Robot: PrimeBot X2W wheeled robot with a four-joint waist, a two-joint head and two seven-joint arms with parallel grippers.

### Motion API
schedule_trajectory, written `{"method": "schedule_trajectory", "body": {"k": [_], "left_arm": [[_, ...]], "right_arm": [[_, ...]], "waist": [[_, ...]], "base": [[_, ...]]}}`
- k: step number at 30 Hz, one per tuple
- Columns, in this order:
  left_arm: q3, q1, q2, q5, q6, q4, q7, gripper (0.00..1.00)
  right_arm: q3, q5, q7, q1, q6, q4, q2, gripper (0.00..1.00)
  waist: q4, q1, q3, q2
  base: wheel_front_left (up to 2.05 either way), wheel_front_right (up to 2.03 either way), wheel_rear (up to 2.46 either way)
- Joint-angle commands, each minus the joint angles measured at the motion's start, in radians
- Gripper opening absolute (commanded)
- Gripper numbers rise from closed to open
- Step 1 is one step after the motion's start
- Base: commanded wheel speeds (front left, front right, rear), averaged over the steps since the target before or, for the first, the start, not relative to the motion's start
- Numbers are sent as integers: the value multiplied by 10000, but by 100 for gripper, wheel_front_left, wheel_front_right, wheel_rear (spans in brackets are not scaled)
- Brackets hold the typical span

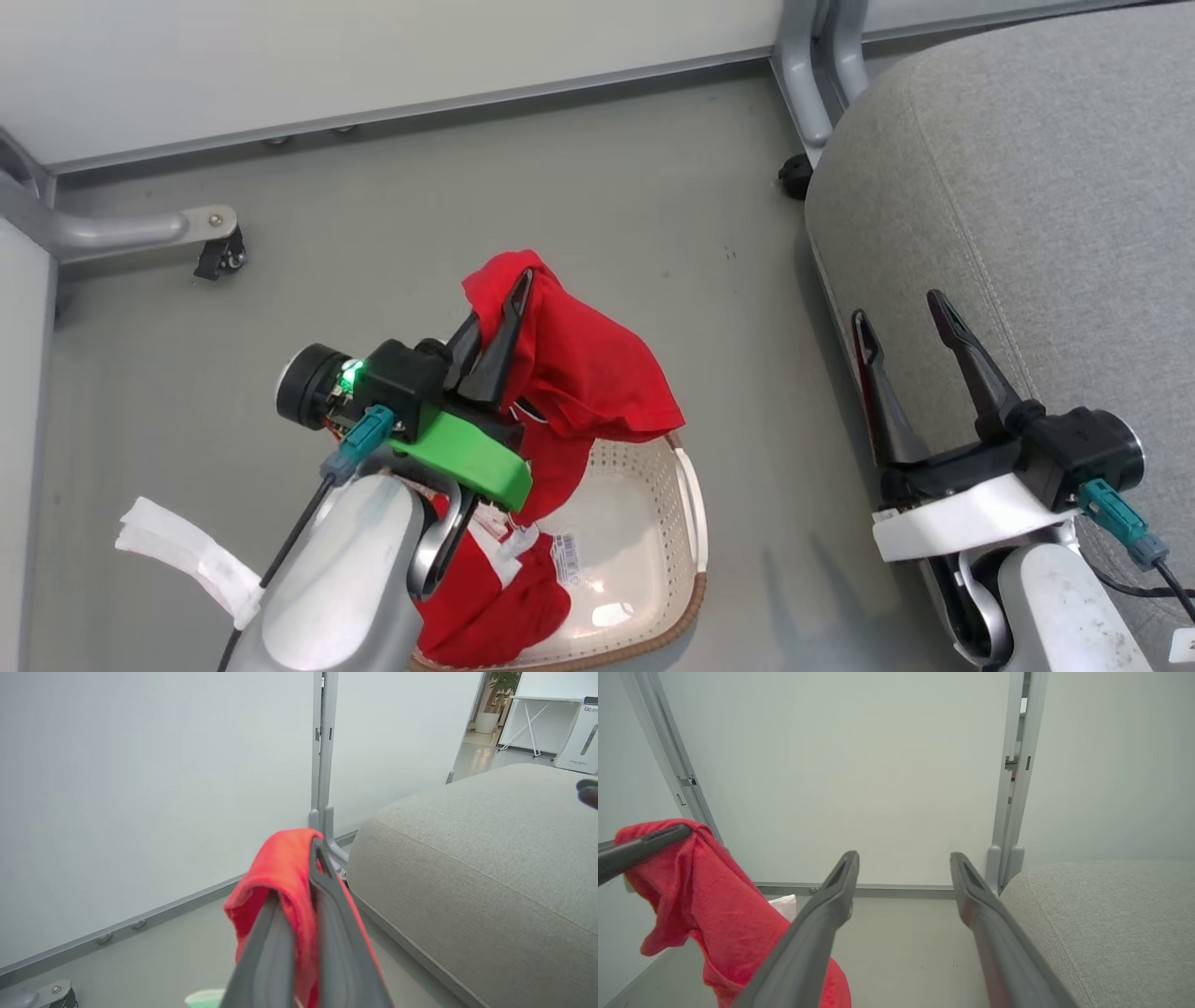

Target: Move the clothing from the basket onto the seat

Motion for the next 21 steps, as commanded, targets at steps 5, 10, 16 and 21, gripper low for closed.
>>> {"method": "schedule_trajectory", "body": {"k": [5, 10, 16, 21], "left_arm": [[340, 133, -117, 257, -57, -1015, -38, 0], [304, -154, -192, 407, -93, -1734, -40, 0], [110, -484, -239, 431, -96, -2112, -38, 0], [-7, -657, -208, 422, -105, -2132, -39, 0]], "right_arm": [[28, 83, -46, 334, -6, 63, -40, 100], [36, 153, -46, 534, -6, 63, -38, 100], [83, 267, -46, 722, -6, -4, -38, 100], [104, 334, -46, 792, -6, -42, -38, 100]], "waist": [[223, 0, -696, 107], [273, 0, -1007, 107], [285, 0, -1168, 107], [261, 0, -1145, 107]], "base": [[0, 0, 0], [0, 0, 0], [0, 0, 0], [0, 0, 0]]}}
